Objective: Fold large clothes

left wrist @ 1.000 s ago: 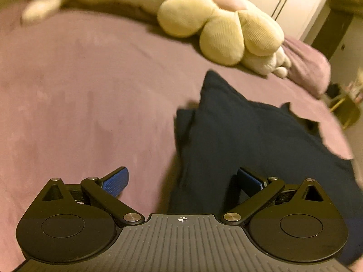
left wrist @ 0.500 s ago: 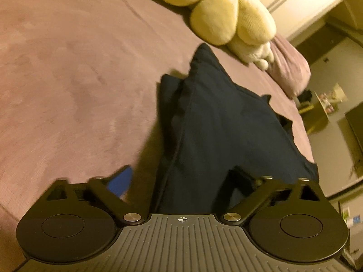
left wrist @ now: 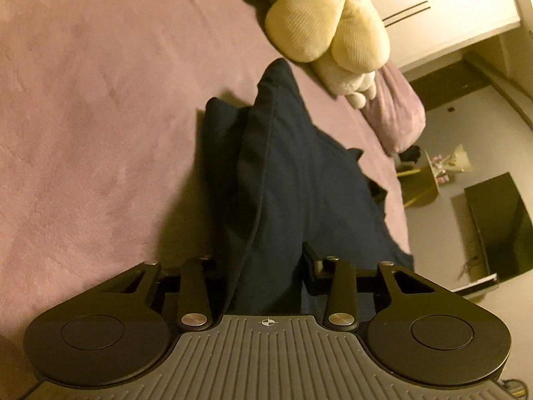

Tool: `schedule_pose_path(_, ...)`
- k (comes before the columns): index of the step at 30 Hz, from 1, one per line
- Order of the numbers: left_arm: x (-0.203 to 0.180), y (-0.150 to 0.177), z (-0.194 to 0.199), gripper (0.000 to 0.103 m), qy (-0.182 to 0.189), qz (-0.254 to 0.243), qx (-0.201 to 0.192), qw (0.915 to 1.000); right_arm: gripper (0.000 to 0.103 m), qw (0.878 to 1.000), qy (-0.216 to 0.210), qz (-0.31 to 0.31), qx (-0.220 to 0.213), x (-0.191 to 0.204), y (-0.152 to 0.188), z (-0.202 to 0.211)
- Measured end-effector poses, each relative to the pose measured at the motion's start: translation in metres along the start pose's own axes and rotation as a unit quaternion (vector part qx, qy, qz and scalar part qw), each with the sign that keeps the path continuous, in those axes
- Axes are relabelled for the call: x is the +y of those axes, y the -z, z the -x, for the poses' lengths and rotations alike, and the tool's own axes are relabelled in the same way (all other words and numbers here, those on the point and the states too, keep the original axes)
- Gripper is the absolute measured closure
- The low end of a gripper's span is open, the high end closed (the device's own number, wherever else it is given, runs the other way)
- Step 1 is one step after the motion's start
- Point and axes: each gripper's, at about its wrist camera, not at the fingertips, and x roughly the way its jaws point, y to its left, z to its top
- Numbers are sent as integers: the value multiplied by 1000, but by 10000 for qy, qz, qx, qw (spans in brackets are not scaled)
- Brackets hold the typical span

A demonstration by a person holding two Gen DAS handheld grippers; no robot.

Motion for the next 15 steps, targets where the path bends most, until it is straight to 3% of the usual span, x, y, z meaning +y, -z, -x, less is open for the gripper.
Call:
schedule_pose_path(2,-5,-2,3,64,48,28,-9,10000,87,10000,11,-73,-21,-2,1,2)
schedule_pose_path(7,-28,-6,13,66,193,-16,-71,9998,87,9997,56,-125,221,-4,8,-16)
schedule_pose_path(10,-44,-6,15,66,87,-176,-113,9997,88,9991,49,-210,354,-5,3,-19)
schedule_pose_path(11,-49,-6,16,66,70,-240,-123,9996,93,9991,50,-254,331,-4,0,-14)
schedule_pose_path(15,-61,-6,16,66,-72,-388,-125,9991,94,9994,-239,-17,-241,15,-5,12)
